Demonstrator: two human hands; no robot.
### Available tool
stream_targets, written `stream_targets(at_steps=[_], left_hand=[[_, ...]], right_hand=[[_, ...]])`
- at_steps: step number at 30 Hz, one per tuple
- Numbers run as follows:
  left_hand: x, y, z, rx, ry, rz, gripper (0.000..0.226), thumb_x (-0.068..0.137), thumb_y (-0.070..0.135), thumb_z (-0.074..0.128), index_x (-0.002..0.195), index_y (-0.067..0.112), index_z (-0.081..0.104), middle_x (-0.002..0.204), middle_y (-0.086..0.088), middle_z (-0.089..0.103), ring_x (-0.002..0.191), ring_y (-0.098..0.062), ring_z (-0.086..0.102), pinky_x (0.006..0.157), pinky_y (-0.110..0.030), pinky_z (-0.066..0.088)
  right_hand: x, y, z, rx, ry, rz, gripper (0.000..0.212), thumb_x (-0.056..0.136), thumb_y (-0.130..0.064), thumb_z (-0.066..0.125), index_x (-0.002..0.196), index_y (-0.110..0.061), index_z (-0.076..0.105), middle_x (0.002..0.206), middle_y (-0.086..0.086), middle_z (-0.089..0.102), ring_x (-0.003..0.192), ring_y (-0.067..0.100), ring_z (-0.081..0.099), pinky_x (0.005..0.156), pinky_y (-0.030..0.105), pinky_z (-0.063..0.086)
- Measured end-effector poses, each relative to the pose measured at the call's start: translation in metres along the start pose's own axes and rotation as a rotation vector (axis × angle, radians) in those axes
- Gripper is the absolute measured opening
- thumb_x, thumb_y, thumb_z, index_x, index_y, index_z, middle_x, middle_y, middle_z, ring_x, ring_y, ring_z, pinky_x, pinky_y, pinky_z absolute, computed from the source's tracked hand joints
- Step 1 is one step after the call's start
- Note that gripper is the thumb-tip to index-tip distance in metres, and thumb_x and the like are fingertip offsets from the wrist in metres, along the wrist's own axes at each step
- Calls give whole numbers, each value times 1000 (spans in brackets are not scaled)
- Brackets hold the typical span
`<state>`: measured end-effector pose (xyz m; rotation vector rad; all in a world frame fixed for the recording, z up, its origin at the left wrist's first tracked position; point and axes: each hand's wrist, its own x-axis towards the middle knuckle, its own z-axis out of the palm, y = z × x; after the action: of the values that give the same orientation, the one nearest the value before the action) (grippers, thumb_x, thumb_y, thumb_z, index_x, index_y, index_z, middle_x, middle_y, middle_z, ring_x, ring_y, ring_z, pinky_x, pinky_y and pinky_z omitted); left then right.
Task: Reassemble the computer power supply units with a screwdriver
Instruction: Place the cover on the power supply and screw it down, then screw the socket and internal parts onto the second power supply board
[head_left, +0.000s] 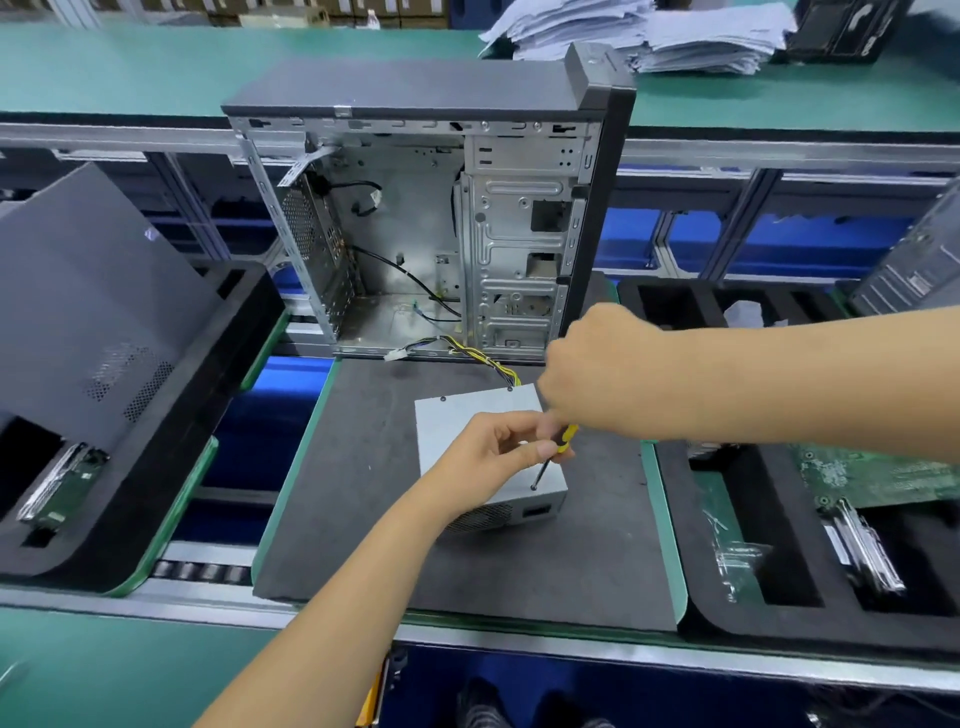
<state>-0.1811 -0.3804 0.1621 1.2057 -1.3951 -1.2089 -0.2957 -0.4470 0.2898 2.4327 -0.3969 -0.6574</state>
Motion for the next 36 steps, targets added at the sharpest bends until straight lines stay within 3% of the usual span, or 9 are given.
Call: stream_targets(at_steps=[2, 6, 9, 12, 18, 22, 25, 29, 36], left_hand=[[-3, 7, -4, 27, 43, -4, 24, 97, 3, 55, 93, 22, 70, 86, 12, 72, 86, -7, 64, 85, -20, 48], [-22, 27, -36, 54, 183, 50, 18, 97, 6, 57, 113, 12, 62, 88, 2, 73, 86, -11, 65, 82, -20, 49], [-50, 20, -69, 342, 420, 39, 19, 94, 17, 63, 113, 17, 63, 108, 4, 69, 107, -7, 60, 94, -20, 44], [-89, -11, -91, 381, 669, -123, 13, 95, 12, 60, 107, 11, 65, 111, 0, 66, 104, -12, 58, 99, -31, 45], [-129, -58, -95, 339, 372, -298, 18, 96, 8, 59, 112, 0, 64, 108, -12, 66, 99, -17, 59, 87, -19, 44], [-159, -70, -101, 197, 365, -336, 11, 96, 8, 58, 92, 3, 66, 79, -8, 67, 71, -16, 62, 73, -29, 51], [-204, -104, -107, 353, 327, -543, 22, 88, 16, 70, 68, 12, 63, 59, 3, 64, 57, -8, 57, 63, -26, 46], [-243, -154, -101, 344, 305, -833, 38, 76, 29, 84, 65, 9, 53, 66, -5, 54, 66, -19, 48, 63, -27, 36], [-236, -188, -84, 288, 356, -894, 57, 67, 38, 89, 60, 17, 36, 58, 3, 43, 53, -10, 42, 49, -22, 29]], right_hand=[[0, -6, -5, -32, 3, -118, 8, 95, -25, 49, 94, -19, 53, 84, -3, 55, 81, 23, 59, 49, 24, 23], [10, -9, 4, 104, 118, -67, 13, 95, -21, 46, 107, -20, 51, 84, -2, 55, 76, 25, 58, 55, 28, 31], [22, -25, 23, 553, 46, 101, 17, 98, -33, 40, 92, -17, 43, 75, -1, 41, 71, 26, 46, 54, 31, 30], [43, -69, 43, 1101, -55, 245, 25, 96, -34, 43, 78, -16, 41, 78, 0, 47, 71, 22, 48, 53, 30, 31], [84, -142, 35, 1270, 17, 462, 32, 95, -29, 44, 66, -19, 34, 77, 4, 49, 73, 25, 48, 52, 29, 29], [79, -161, 11, 1448, 123, 472, 33, 96, -37, 48, 69, -20, 41, 69, -1, 48, 61, 17, 45, 51, 30, 30], [58, -189, 5, 1496, 163, 472, 46, 96, -49, 41, 77, -8, 50, 68, 3, 52, 61, 18, 46, 56, 32, 32], [48, -227, 9, 1550, 119, 499, 54, 97, -52, 34, 85, -4, 55, 66, 4, 52, 58, 16, 45, 59, 33, 35], [28, -276, 11, 1790, 79, 550, 39, 97, -45, 41, 79, -12, 50, 64, 0, 51, 55, 14, 43, 58, 30, 37]])
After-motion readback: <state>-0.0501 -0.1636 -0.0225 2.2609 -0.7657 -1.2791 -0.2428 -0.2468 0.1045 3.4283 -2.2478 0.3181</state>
